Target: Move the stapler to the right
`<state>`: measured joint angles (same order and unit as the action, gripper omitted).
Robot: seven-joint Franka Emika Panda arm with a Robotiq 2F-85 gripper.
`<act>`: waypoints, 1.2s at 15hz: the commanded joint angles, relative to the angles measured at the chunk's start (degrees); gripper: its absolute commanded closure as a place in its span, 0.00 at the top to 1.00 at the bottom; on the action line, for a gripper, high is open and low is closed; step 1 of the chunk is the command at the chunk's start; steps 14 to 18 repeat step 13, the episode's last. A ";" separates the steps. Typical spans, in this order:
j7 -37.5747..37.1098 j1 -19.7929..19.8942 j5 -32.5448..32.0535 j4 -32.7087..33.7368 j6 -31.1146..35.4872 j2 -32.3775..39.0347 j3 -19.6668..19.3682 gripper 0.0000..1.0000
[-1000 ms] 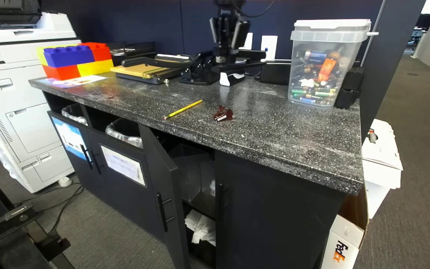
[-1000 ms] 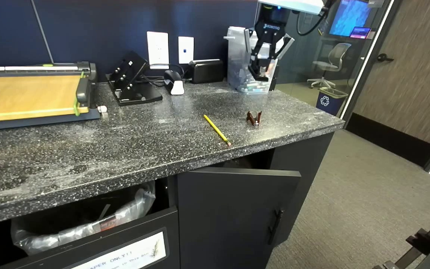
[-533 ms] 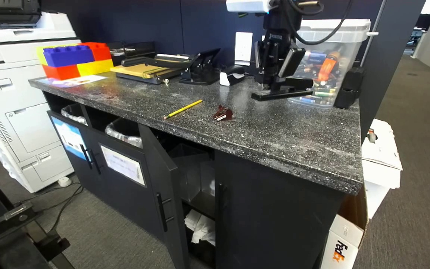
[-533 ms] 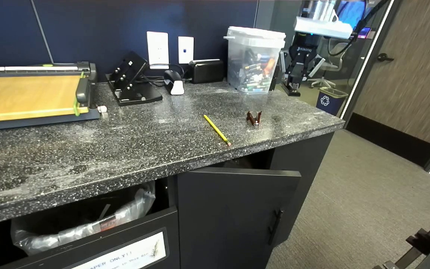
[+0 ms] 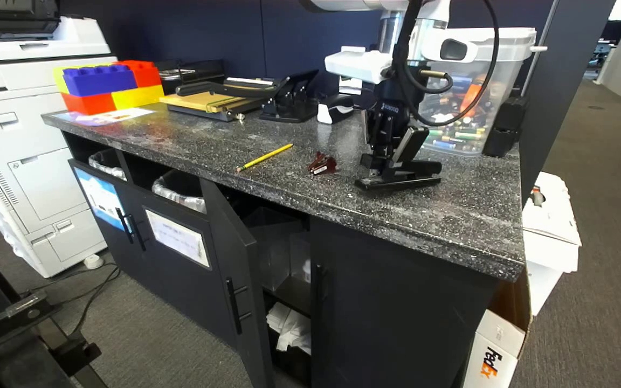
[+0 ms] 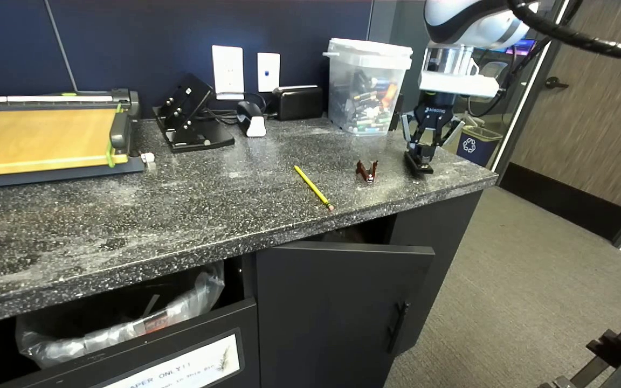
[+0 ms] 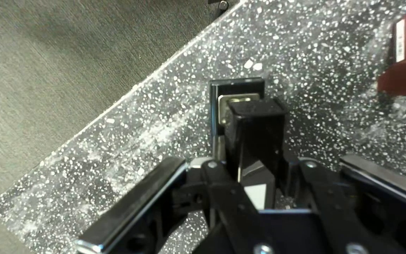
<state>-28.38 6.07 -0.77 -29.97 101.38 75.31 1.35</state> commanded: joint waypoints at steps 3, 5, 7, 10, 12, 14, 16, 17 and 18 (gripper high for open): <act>0.33 -0.59 1.26 2.15 -5.59 -3.03 1.53 0.73; 0.77 -0.85 1.68 2.03 -9.05 -4.97 2.32 0.88; 3.98 -1.73 5.61 6.18 -20.16 -6.21 2.64 0.99; 3.27 -2.58 6.06 3.42 -19.80 -8.05 1.10 0.99; 3.29 -3.41 6.21 5.04 -22.91 -8.93 1.20 1.00; 3.24 -3.62 6.20 7.46 -24.38 -7.77 1.18 1.00; 3.24 -3.62 6.20 7.46 -24.38 -7.77 1.18 1.00; 3.24 -3.62 6.20 7.46 -24.38 -7.77 1.18 1.00; 3.24 -3.62 6.20 7.46 -24.38 -7.77 1.18 1.00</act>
